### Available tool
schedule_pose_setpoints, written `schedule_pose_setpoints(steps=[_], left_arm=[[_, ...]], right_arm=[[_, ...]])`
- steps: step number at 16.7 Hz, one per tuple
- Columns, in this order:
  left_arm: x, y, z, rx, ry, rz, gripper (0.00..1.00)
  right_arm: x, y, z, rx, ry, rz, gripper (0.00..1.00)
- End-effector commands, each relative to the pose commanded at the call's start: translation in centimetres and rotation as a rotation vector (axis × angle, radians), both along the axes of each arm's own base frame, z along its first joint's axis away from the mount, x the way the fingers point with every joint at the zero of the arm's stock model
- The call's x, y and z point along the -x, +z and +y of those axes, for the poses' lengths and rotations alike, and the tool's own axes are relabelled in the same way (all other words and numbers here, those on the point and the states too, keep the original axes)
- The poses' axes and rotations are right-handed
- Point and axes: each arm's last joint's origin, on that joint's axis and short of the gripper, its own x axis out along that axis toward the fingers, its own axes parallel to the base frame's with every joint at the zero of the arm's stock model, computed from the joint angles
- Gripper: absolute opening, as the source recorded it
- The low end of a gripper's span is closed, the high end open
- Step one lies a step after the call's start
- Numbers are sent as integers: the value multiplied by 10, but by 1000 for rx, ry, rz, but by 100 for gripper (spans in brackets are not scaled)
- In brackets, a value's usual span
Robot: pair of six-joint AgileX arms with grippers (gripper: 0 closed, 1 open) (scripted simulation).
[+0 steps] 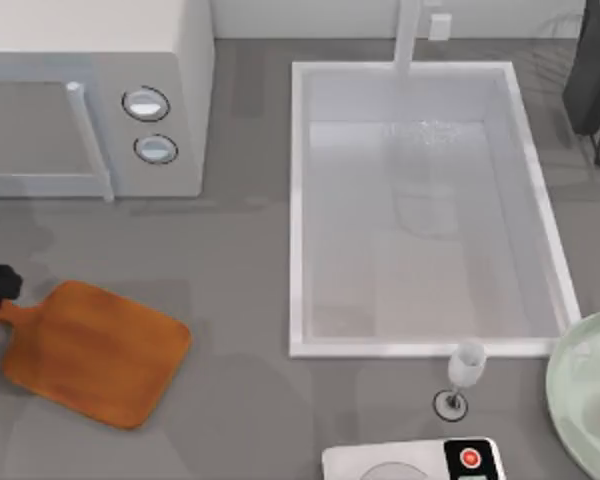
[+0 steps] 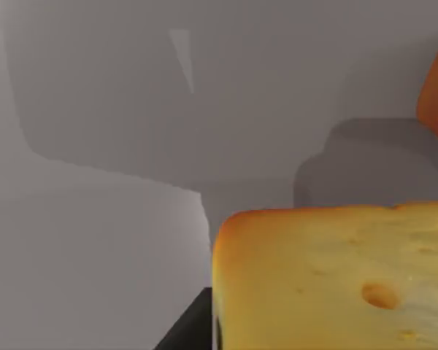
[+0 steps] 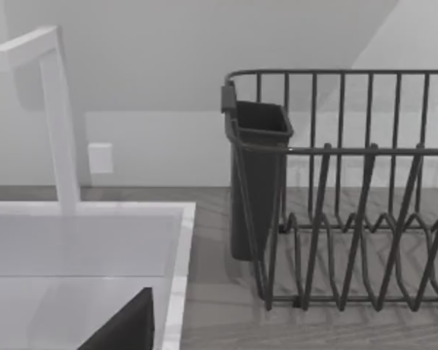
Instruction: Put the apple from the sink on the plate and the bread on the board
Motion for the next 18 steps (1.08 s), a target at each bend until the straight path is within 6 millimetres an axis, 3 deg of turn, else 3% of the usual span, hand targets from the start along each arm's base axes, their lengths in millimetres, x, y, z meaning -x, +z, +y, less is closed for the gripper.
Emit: schedule_pose_setpoints(steps=[5, 7, 13, 18], left_arm=[[4, 57, -1, 2, -5, 15, 0], [5, 70, -2, 0, -5, 2, 0], [5, 70, -2, 0, 3, 7, 0], [-2, 64, -12, 1, 163, 38, 0]], right_arm=[[0, 0, 0, 0, 0, 0, 100], [0, 0, 0, 0, 0, 0, 100], [0, 0, 0, 0, 0, 0, 100], [0, 0, 0, 0, 0, 0, 100]])
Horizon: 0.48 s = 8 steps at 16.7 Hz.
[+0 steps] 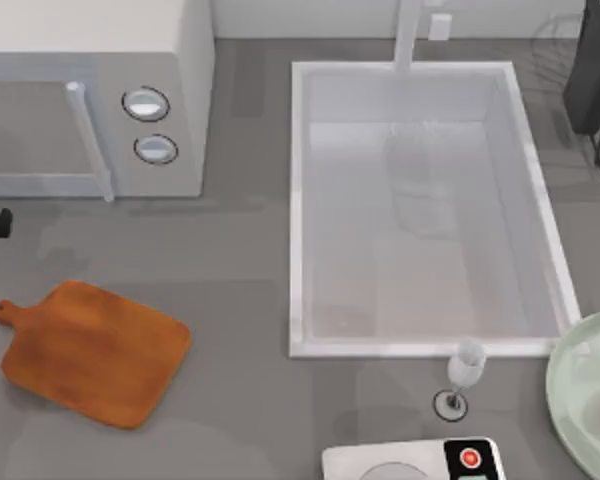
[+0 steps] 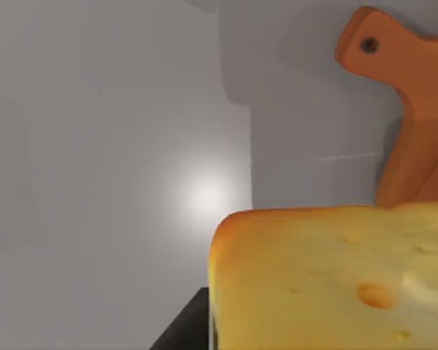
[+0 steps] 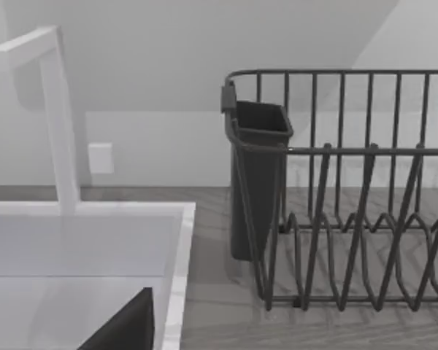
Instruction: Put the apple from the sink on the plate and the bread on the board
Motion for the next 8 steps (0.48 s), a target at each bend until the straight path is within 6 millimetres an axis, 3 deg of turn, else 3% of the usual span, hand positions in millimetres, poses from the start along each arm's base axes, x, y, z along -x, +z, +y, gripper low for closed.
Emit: schedule_pose_setpoints(steps=[8], left_arm=[[-7, -15, -38, -36, 620, 38, 0]], right_arm=[[0, 0, 0, 0, 0, 0, 100]])
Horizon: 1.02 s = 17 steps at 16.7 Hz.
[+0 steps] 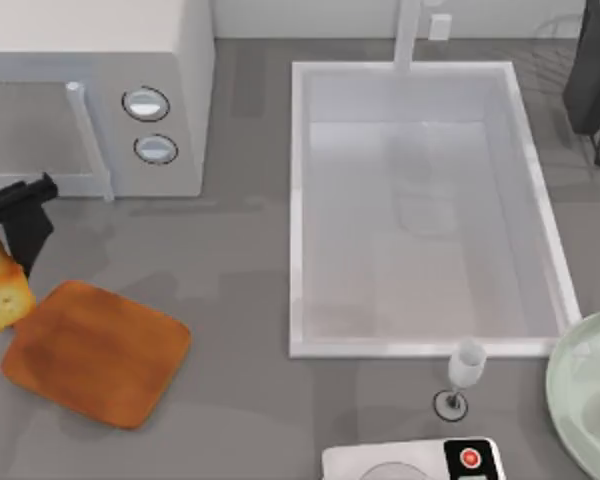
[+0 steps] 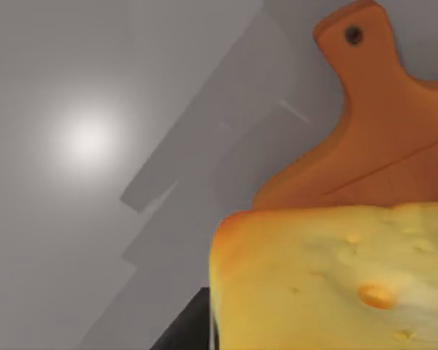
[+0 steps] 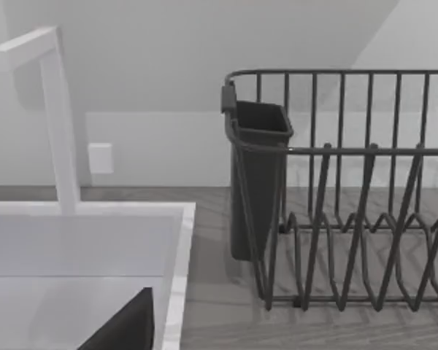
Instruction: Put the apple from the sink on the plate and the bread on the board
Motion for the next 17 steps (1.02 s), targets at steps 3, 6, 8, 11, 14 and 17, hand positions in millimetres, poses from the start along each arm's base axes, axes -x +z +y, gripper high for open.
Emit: schedule_pose_setpoints(steps=[3, 6, 8, 11, 14, 17], left_arm=[[1, -6, -16, -25, 286, 6, 0], [2, -9, -31, -45, 540, -4, 0], [4, -10, -39, -49, 673, -21, 0], [8, -8, -48, -43, 810, -51, 0], [11, -7, -53, -36, 872, -68, 0], [11, -7, -53, -35, 877, -69, 0]], right_arm=[[0, 0, 0, 0, 0, 0, 100], [0, 0, 0, 0, 0, 0, 100], [0, 0, 0, 0, 0, 0, 100], [0, 0, 0, 0, 0, 0, 100], [0, 0, 0, 0, 0, 0, 100], [0, 0, 0, 0, 0, 0, 100]])
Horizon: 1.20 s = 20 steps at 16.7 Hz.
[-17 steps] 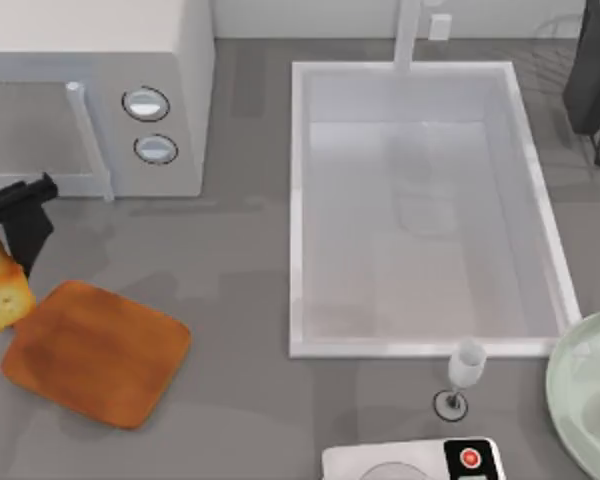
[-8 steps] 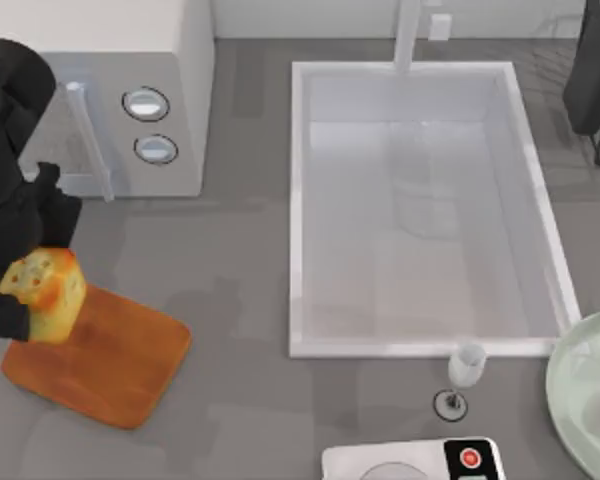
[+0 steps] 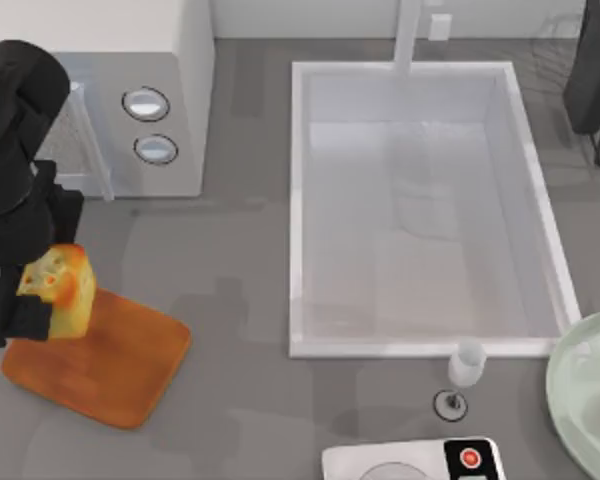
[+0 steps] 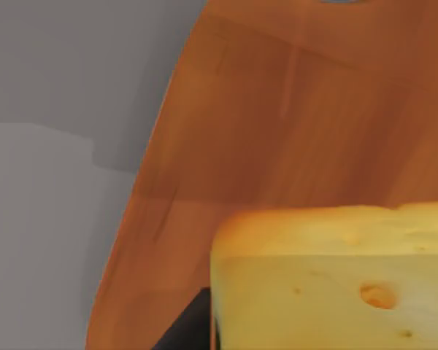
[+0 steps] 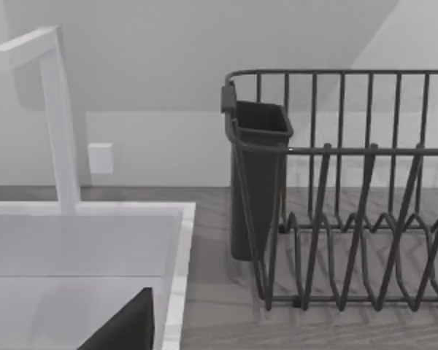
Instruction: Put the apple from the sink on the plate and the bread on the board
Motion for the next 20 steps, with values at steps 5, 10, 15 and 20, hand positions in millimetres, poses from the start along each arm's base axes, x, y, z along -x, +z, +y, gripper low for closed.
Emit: schedule_pose_setpoints(steps=[5, 10, 15, 20], left_arm=[[-1, -5, 2, 0, 6, 3, 0], [-1, -25, 0, 1, 2, 0, 0], [-1, -42, -1, 1, 0, -7, 0], [0, -45, -1, 0, 0, 0, 8]], right_arm=[[0, 0, 0, 0, 0, 0, 100], [0, 0, 0, 0, 0, 0, 100], [0, 0, 0, 0, 0, 0, 100], [0, 0, 0, 0, 0, 0, 100]])
